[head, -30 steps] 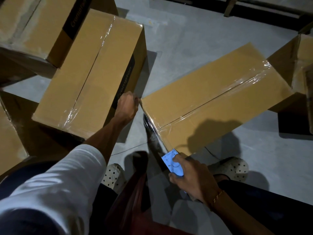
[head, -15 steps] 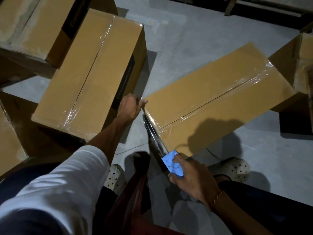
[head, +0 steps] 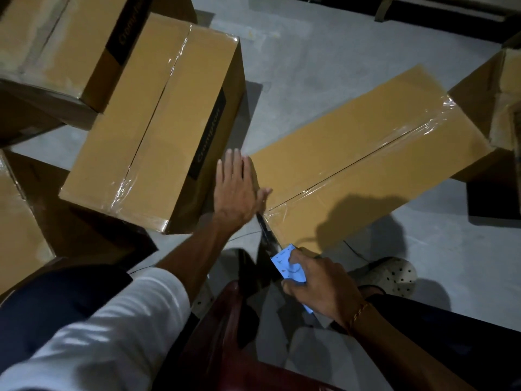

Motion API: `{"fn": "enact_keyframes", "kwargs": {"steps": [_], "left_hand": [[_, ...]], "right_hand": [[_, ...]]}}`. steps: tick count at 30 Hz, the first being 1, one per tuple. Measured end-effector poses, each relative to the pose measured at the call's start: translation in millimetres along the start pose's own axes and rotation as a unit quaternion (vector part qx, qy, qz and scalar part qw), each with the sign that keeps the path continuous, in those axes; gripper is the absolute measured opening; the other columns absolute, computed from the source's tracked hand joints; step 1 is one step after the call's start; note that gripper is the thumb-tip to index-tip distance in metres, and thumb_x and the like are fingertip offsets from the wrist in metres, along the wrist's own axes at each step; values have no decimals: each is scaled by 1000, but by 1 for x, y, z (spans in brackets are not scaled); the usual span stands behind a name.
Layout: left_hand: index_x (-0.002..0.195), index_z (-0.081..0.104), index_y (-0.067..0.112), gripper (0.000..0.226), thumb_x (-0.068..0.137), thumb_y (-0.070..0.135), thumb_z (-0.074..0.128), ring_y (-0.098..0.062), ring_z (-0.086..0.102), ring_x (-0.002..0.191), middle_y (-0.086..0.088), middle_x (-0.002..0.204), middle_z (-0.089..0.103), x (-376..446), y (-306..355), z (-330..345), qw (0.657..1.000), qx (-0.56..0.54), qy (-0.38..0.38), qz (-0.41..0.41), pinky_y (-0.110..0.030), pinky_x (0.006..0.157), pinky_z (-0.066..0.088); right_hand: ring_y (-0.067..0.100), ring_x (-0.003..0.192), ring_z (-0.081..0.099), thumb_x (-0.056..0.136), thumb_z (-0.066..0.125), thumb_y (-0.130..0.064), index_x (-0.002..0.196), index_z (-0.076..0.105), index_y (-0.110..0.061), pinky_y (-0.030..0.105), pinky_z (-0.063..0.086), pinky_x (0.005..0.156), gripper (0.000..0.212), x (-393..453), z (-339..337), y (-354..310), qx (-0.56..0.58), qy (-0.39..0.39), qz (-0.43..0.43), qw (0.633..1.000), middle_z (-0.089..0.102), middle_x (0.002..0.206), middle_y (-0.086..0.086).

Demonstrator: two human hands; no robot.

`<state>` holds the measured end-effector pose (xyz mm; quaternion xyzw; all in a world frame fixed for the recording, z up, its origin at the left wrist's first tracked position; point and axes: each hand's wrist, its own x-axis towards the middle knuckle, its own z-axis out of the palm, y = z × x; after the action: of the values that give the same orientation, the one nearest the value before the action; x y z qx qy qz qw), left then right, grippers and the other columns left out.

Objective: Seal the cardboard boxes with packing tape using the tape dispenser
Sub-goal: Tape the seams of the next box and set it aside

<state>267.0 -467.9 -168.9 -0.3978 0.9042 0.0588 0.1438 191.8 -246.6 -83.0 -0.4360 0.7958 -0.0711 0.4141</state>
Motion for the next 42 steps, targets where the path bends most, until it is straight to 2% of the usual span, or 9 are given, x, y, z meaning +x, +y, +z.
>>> {"fn": "enact_keyframes", "kwargs": {"steps": [2, 8, 23, 27, 32, 35, 38, 40, 42], "left_hand": [[158, -1, 0, 101, 94, 77, 13, -33, -11, 154, -22, 165, -9, -20, 11, 19, 1000, -28, -12, 4, -50, 125, -2], [158, -6, 3, 104, 90, 80, 6, -30, -15, 153, -19, 165, -14, -25, 13, 25, 999, -5, -34, -10, -50, 124, -3], [158, -8, 4, 103, 90, 80, 11, -32, -12, 154, -20, 165, -16, -23, 14, 18, 999, 12, -45, -15, -49, 124, -1], [158, -5, 4, 104, 89, 80, 10, -32, -10, 154, -20, 165, -13, -23, 12, 20, 999, 9, -35, -16, -50, 125, 2], [158, -8, 5, 104, 89, 80, 10, -32, -12, 154, -19, 165, -15, -23, 13, 21, 999, 6, -40, -18, -49, 125, 0], [157, -9, 4, 104, 89, 80, 12, -32, -12, 154, -20, 165, -16, -22, 13, 20, 999, -11, -42, -18, -50, 125, 0], [157, -6, 3, 106, 89, 80, 16, -32, -12, 154, -20, 165, -15, -24, 12, 20, 998, -47, -43, -14, -51, 124, -1], [158, -3, 3, 102, 93, 75, 29, -31, -10, 154, -18, 166, -14, -27, 12, 21, 994, -106, -34, -14, -50, 122, -3], [159, 3, 4, 94, 97, 59, 47, -29, -7, 155, -15, 167, -11, -30, 14, 22, 974, -220, -10, -52, -48, 122, -2]], "right_hand": [[23, 103, 62, 82, 65, -52, 112, 53, -29, 27, 34, 71, 40, -1, -1, 0, 4, -4, 2, 1000, 67, 108, -5], [24, 110, 61, 83, 65, -52, 125, 54, -31, 27, 42, 81, 48, -8, -3, 6, 20, -13, 29, 999, 67, 116, 0], [24, 97, 64, 82, 64, -51, 112, 55, -27, 29, 43, 78, 39, -29, 5, 23, 14, -18, 35, 999, 69, 100, 0], [22, 105, 63, 75, 57, -59, 114, 54, -30, 30, 46, 87, 49, -34, 13, 35, 21, -31, 41, 998, 68, 108, -5], [23, 116, 60, 79, 68, -53, 122, 57, -29, 31, 45, 95, 50, -26, 15, 39, 31, -39, 62, 997, 67, 120, -2], [25, 115, 60, 81, 68, -50, 121, 58, -27, 28, 43, 89, 47, -15, 15, 35, 27, -37, 71, 996, 68, 119, 0], [27, 120, 56, 87, 66, -47, 126, 56, -23, 26, 39, 86, 47, -6, 12, 42, -15, -80, 98, 992, 62, 129, 4], [27, 123, 54, 88, 65, -48, 124, 56, -23, 28, 40, 92, 46, -4, 5, 53, -44, -126, 114, 985, 59, 134, 6], [26, 118, 57, 87, 66, -47, 108, 56, -24, 30, 42, 90, 33, -4, -9, 65, -61, -174, 118, 976, 60, 129, 5]]}}
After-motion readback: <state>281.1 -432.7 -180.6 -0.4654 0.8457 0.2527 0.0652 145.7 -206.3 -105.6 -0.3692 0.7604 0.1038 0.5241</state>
